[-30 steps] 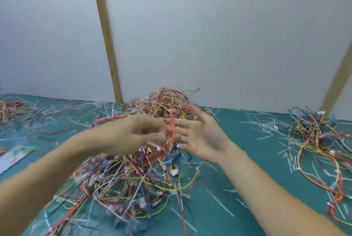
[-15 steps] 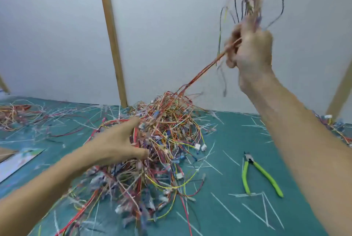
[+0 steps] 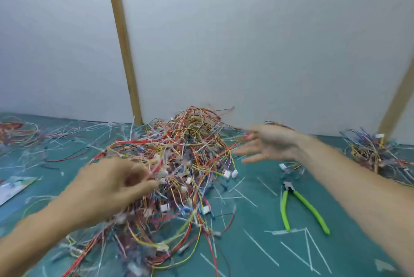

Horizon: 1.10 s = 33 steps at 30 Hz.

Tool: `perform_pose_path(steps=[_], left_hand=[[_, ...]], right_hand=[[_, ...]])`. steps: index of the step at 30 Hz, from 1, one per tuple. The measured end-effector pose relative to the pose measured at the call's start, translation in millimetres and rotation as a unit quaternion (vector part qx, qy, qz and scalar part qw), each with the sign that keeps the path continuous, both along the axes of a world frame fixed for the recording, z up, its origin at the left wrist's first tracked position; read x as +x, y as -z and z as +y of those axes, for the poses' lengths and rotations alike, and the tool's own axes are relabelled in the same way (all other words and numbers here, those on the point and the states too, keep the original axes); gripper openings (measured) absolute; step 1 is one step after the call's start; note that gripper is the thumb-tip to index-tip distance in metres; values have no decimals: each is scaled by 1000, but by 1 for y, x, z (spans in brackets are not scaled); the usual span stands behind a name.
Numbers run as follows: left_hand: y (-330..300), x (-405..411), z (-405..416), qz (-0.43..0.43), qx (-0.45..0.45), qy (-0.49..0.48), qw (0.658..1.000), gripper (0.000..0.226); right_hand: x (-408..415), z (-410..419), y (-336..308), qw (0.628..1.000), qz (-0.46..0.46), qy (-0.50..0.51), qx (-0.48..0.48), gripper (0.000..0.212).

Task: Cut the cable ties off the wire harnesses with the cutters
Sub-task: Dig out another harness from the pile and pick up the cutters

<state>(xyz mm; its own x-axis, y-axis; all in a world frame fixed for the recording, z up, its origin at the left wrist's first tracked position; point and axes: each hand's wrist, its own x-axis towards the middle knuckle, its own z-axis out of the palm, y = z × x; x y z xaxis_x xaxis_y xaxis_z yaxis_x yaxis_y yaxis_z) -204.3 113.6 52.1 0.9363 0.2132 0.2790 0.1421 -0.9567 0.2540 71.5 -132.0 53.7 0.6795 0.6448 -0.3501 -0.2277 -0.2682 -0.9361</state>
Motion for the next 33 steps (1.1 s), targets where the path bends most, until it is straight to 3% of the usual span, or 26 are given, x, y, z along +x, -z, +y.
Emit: perform_pose_path(steps=[2,3,5,7,8,10,12,17,22,25,27,29,31,33], left_hand=[[3,9,-21,27,-39,49,998,55],[4,17,-29,-3,-98,55,994,51],[-1,36,-39,-164,-206,10,965,38],[-7,51,-49,-292,-224,7,930,46],[-9,55,-56,-264,-210,61,939,51],[-3,62,-68,-81,-146,179,970,54],[-5,65,-61,33,-77,187,979,52],[-8,74,-63,165,-5,160,973,54],[-6,79,-93,208,86,180,958,31],[-19,82,-80,209,18,153,966,61],[-24,84,-61,149,-46,84,984,77],[-19,87,-42,74,21,27,997,83],[-11,86,-34,98,112,12,989,83],[1,83,-32,132,109,49,984,78]], right_hand=[[-29,9,5,983,-96,-125,-97,46],[-48,17,7,966,-149,-177,-117,51],[-77,34,14,955,-200,-203,-80,53],[-91,49,22,981,-146,-123,27,39],[-92,54,25,990,-87,-76,82,33],[-90,57,28,986,52,-38,153,35],[-82,53,37,976,136,-46,167,42],[-67,55,61,996,37,-73,-32,66],[-65,71,58,991,-97,-37,-89,44],[-66,83,61,972,-169,-38,-161,43],[-65,90,68,960,-202,-38,-193,50],[-64,92,73,961,-199,0,-194,61],[-61,93,77,963,-183,44,-192,46],[-61,96,81,980,-112,73,-146,30]])
